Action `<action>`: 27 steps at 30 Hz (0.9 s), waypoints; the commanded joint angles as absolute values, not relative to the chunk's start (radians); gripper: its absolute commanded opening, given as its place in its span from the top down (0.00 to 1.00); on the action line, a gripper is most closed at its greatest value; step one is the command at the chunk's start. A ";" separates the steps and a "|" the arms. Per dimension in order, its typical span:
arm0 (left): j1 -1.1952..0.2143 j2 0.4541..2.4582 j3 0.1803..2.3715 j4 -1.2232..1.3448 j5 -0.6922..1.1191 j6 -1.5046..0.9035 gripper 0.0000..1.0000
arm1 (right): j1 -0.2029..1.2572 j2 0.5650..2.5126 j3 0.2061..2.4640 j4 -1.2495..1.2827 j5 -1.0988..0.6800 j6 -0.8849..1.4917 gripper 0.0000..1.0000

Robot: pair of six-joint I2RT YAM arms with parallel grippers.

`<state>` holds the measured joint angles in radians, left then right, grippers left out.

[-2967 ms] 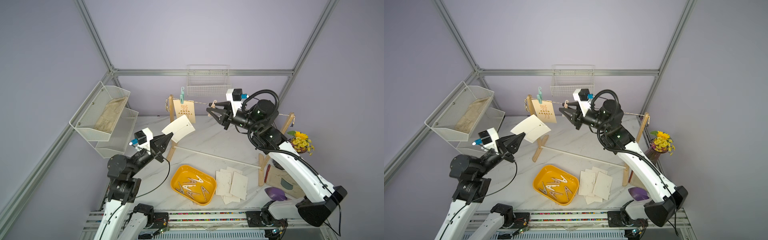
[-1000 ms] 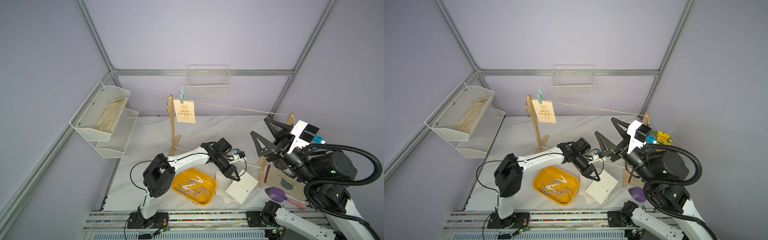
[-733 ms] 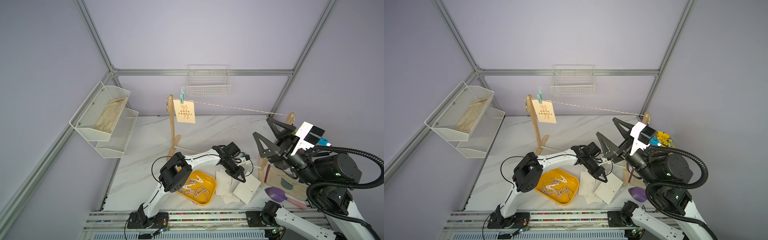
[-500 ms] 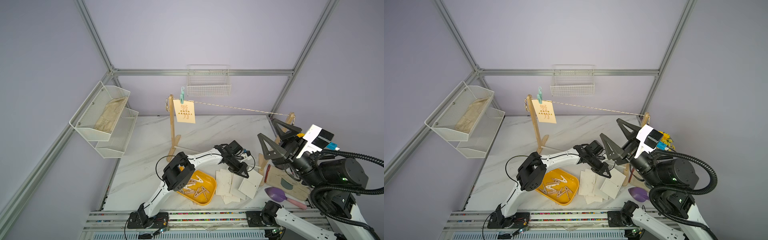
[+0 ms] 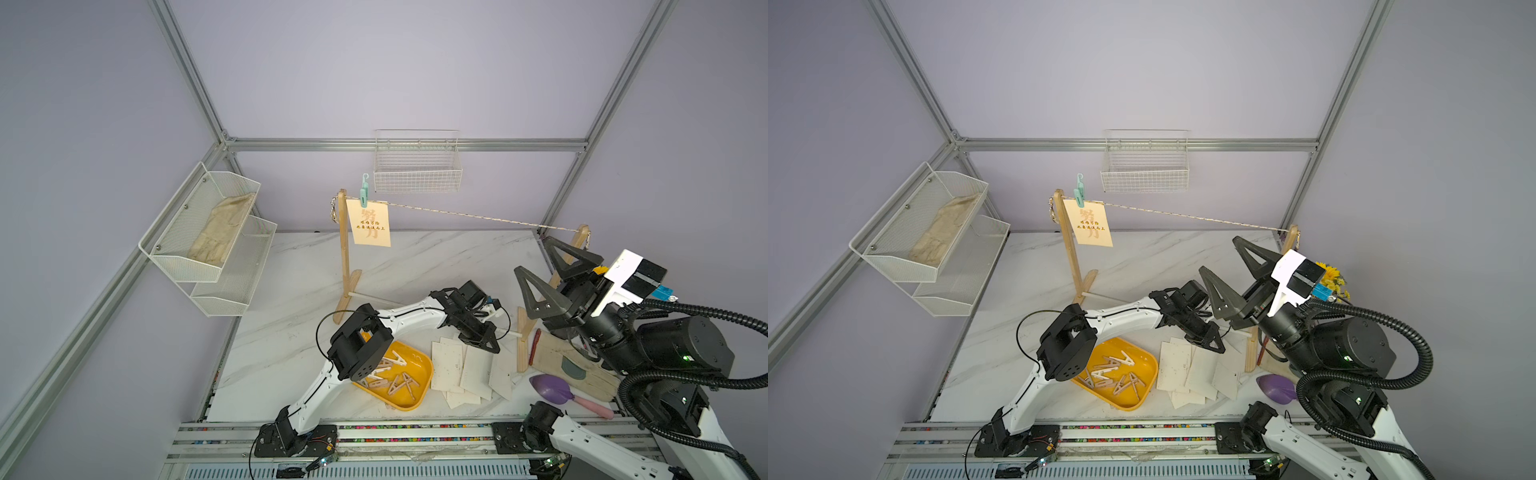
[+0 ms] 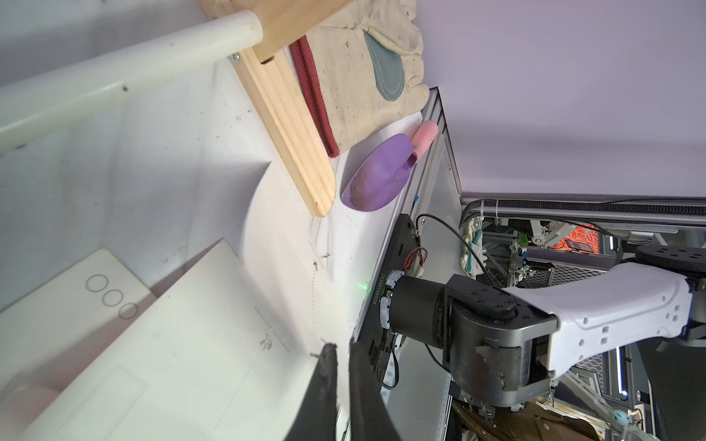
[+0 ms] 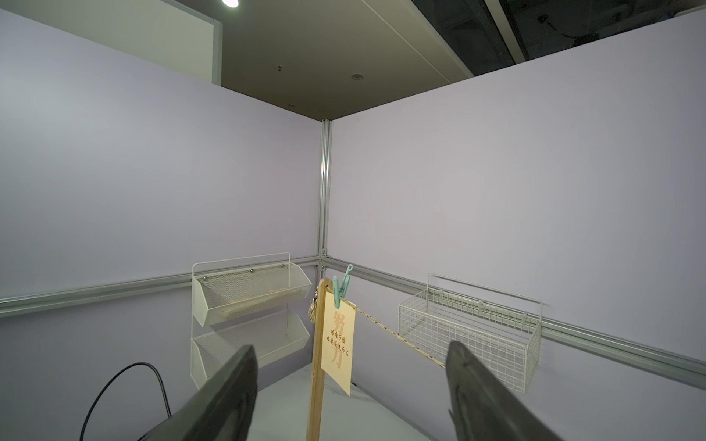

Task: Remove the postcards from the strings
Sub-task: Place the postcard on the postcard.

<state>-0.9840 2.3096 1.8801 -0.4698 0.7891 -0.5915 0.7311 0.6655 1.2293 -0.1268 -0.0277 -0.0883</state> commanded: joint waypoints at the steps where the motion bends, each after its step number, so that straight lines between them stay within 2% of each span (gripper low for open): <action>1: -0.969 2.299 1.898 -0.438 0.780 -0.586 0.89 | 0.733 0.681 1.229 -0.101 -0.037 -0.107 0.21; 7: -0.947 2.194 1.859 -0.527 0.636 -0.470 0.89 | 0.733 0.698 1.234 -0.109 -0.033 -0.110 0.20; 11: -0.930 2.035 1.825 -0.587 0.501 -0.304 0.88 | 0.733 0.736 1.256 -0.136 -0.031 -0.109 0.19; 15: -0.918 1.800 1.706 -0.562 0.398 -0.100 0.65 | 0.733 0.835 1.322 -0.176 -0.041 -0.066 0.17; 17: -0.901 1.646 1.605 -0.527 0.347 -0.015 0.45 | 0.733 0.913 1.367 -0.180 -0.064 -0.053 0.16; 20: -0.877 1.438 1.454 -0.470 0.185 0.031 0.36 | 0.732 1.035 1.443 -0.159 -0.095 -0.041 0.15; 23: -0.824 1.226 1.274 -0.385 0.085 0.085 0.32 | 0.732 1.166 1.541 -0.140 -0.156 -0.015 0.14; 27: -0.643 1.054 1.124 -0.311 0.150 0.007 0.31 | 0.732 1.358 1.733 -0.180 -0.278 0.011 0.11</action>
